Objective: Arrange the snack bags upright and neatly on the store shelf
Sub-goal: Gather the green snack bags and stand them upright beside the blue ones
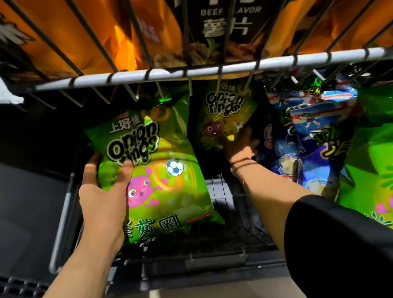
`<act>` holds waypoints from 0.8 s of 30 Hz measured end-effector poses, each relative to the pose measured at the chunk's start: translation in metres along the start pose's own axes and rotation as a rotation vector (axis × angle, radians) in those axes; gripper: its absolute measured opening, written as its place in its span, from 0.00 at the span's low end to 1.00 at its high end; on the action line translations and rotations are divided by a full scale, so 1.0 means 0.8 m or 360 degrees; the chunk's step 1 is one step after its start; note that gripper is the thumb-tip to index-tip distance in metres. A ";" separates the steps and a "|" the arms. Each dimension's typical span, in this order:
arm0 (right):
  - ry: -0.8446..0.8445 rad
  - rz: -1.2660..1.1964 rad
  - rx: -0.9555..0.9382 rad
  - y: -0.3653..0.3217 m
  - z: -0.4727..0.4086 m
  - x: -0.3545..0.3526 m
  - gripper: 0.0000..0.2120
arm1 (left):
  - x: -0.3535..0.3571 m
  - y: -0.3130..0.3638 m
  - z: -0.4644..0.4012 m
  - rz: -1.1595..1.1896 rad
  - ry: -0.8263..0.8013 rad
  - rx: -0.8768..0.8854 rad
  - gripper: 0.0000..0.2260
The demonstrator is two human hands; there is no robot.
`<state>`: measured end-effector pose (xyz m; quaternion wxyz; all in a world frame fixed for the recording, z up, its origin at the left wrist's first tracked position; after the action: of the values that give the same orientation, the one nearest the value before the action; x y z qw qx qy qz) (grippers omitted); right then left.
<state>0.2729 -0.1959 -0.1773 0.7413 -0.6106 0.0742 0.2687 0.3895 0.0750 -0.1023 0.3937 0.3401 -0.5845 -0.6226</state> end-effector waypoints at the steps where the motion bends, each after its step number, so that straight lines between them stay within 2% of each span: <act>1: -0.0008 -0.0143 -0.0120 -0.009 0.005 0.000 0.41 | -0.001 -0.001 0.000 0.0004 -0.0001 -0.0006 0.21; 3: -0.0013 -0.0427 -0.0385 -0.016 -0.001 0.004 0.38 | -0.002 -0.001 0.000 0.0009 -0.0006 -0.0007 0.21; 4: 0.0043 -0.0497 -0.0420 -0.012 -0.006 0.006 0.35 | -0.002 -0.001 0.000 0.0007 -0.0009 -0.0001 0.21; 9: 0.0181 -0.0552 -0.0427 0.001 0.017 -0.003 0.21 | -0.002 -0.001 0.001 0.0012 -0.0015 0.0009 0.21; 11: 0.0189 -0.0604 -0.0351 0.005 0.019 0.000 0.21 | -0.002 0.000 0.002 0.0022 -0.0018 0.0002 0.21; 14: 0.0009 -0.0885 -0.0275 -0.010 -0.001 0.013 0.35 | -0.002 0.001 0.002 0.0023 -0.0037 0.0025 0.21; 15: -0.0092 -0.0952 -0.0243 -0.014 -0.011 0.019 0.35 | -0.003 0.000 0.004 0.0009 -0.0042 0.0039 0.21; 17: -0.0235 -0.1104 -0.0246 -0.014 -0.022 0.031 0.26 | -0.006 -0.002 0.004 -0.0010 -0.0041 0.0054 0.21; 18: -0.0217 -0.1145 -0.0253 -0.012 -0.020 0.032 0.21 | -0.007 -0.002 0.004 -0.0013 -0.0036 0.0054 0.21; 21: 0.0014 -0.0925 -0.0346 -0.009 0.000 0.026 0.15 | -0.006 -0.001 0.002 -0.0009 -0.0028 0.0054 0.21; 24: 0.0066 -0.0663 -0.0540 -0.023 0.018 0.034 0.10 | -0.007 0.002 -0.001 0.0021 -0.0022 0.0048 0.21</act>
<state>0.3013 -0.1757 -0.1699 0.6660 -0.7335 -0.0840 0.1066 0.3926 0.0799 -0.1008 0.3885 0.3378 -0.5989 -0.6134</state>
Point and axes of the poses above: each hand's wrist, its own z-axis away from the middle knuckle, its own x-axis out of the palm, y = z × x, the point moved 4 cm from there along -z, towards the middle knuckle, and after that the axes turned 7 degrees about -y, right-handed, at the moved point
